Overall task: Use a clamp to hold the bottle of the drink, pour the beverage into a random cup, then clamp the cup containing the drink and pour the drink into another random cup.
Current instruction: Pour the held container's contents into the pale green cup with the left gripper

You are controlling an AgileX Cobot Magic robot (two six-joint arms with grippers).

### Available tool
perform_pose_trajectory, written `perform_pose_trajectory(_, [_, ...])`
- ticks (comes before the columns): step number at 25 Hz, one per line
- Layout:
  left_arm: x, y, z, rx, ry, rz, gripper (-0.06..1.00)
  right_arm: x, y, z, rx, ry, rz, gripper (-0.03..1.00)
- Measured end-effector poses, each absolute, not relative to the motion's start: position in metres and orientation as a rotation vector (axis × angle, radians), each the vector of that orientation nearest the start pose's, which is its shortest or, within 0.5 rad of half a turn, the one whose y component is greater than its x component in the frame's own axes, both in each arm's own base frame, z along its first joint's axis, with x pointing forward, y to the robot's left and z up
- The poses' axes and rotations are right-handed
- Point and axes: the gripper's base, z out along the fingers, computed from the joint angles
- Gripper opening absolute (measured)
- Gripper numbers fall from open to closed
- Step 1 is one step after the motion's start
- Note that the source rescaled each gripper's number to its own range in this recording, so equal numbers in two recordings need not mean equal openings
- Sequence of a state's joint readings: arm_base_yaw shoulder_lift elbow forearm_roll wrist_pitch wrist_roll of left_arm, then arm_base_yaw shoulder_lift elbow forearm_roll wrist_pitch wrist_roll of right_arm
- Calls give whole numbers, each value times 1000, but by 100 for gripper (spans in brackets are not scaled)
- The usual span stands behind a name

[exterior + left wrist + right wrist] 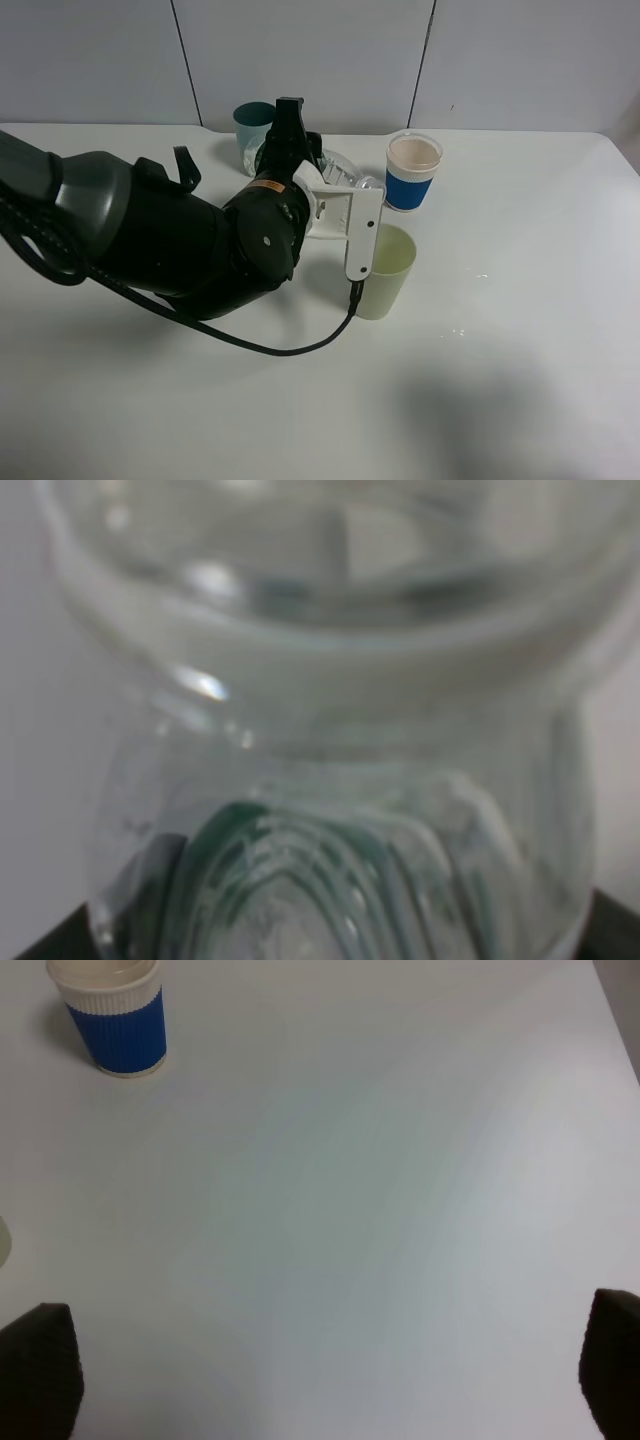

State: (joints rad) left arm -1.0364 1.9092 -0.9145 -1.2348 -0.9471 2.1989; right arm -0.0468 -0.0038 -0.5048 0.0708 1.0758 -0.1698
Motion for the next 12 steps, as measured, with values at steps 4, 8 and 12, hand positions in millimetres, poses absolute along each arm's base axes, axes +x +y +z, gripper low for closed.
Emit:
perform_pose_trajectory(4, [240,-269,166,1474,1333,982,2,-7,6,278,-130,2045,-50,100])
perform_pose_trajectory(8, [241,-269,169,1498,1278,1048,2,-7,6,278,-130,2045,-50,100])
perform_pose_trajectory(12, [241,-269,170,1521,1244,1072,2,-7,6,278,-130,2045,-50,100])
